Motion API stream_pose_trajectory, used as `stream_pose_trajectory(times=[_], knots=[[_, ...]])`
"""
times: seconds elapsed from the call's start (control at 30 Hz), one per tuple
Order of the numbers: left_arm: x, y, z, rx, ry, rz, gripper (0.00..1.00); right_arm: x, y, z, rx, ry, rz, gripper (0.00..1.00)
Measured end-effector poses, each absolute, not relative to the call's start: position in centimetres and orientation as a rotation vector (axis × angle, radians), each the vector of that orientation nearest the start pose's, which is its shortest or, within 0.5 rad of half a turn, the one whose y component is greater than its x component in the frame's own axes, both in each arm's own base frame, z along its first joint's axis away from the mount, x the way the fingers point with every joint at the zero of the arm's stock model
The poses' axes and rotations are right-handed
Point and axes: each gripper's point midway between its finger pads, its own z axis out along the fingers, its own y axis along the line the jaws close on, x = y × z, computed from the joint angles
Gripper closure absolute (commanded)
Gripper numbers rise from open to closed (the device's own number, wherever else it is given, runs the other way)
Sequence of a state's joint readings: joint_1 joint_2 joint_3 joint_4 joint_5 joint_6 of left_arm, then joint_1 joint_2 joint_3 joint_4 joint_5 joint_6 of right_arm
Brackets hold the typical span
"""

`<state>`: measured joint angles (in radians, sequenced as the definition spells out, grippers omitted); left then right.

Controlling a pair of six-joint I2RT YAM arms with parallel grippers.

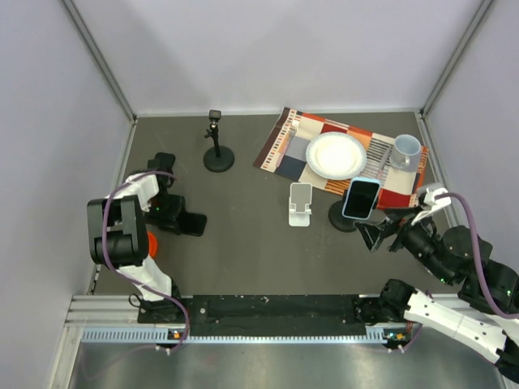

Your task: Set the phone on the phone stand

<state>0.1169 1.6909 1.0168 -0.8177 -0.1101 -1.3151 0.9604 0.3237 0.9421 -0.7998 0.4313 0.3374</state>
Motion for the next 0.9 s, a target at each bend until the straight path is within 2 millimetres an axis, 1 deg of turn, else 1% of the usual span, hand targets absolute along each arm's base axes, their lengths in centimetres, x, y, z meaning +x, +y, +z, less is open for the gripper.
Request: stream_pose_trajectory(times=[0.03,0.17,0.27,0.33,0.37,0.4,0.47,0.5,0.6,0.63,0.67,0.7,0.77,0.8,0.9], knots=[[29.1,1.3,1.8,-1.978,2.266,0.069,1.00,14.3,9.9,30.6,-0.234,1.757,0.574,0.01],[29.2,1.2,2.0,-1.923,2.277,0.087,1.00,14.3,10.8,30.2,-0.274,1.782,0.578,0.01],[29.2,0.8,2.4,-1.852,2.314,0.092,1.00,14.5,12.3,29.3,-0.330,1.830,0.584,0.01],[29.5,0.2,3.4,-1.776,2.333,0.057,1.00,14.5,13.6,28.9,-0.376,1.854,0.603,0.01],[29.8,-0.3,4.3,-1.724,2.335,0.012,1.00,14.4,14.2,28.9,-0.401,1.857,0.621,0.01],[30.4,-1.1,5.8,-1.653,2.330,-0.065,1.00,14.4,14.7,29.0,-0.417,1.852,0.635,0.01],[31.5,-3.0,9.6,-1.505,2.287,-0.238,1.00,14.5,15.4,29.5,-0.434,1.832,0.659,0.01],[32.0,-4.2,11.9,-1.422,2.259,-0.334,1.00,14.5,15.7,29.8,-0.444,1.823,0.667,0.01],[32.6,-7.7,18.3,-1.195,2.179,-0.573,1.00,15.2,17.4,30.7,-0.472,1.816,0.681,0.01],[32.7,-8.6,19.8,-1.141,2.157,-0.637,1.00,15.5,18.2,31.0,-0.482,1.817,0.695,0.02],[32.6,-10.1,21.5,-1.068,2.133,-0.723,1.00,15.8,19.2,31.1,-0.492,1.819,0.709,0.03],[32.3,-11.1,22.9,-1.013,2.117,-0.787,1.00,16.2,20.1,31.1,-0.498,1.824,0.726,0.05],[31.7,-13.2,24.7,-0.926,2.100,-0.882,1.00,16.9,22.1,30.9,-0.500,1.837,0.764,0.08],[31.4,-14.2,25.3,-0.895,2.098,-0.920,1.00,17.2,23.1,30.8,-0.498,1.844,0.785,0.09],[30.3,-16.9,26.3,-0.831,2.107,-1.015,1.00,18.1,26.1,30.4,-0.486,1.850,0.855,0.11]])
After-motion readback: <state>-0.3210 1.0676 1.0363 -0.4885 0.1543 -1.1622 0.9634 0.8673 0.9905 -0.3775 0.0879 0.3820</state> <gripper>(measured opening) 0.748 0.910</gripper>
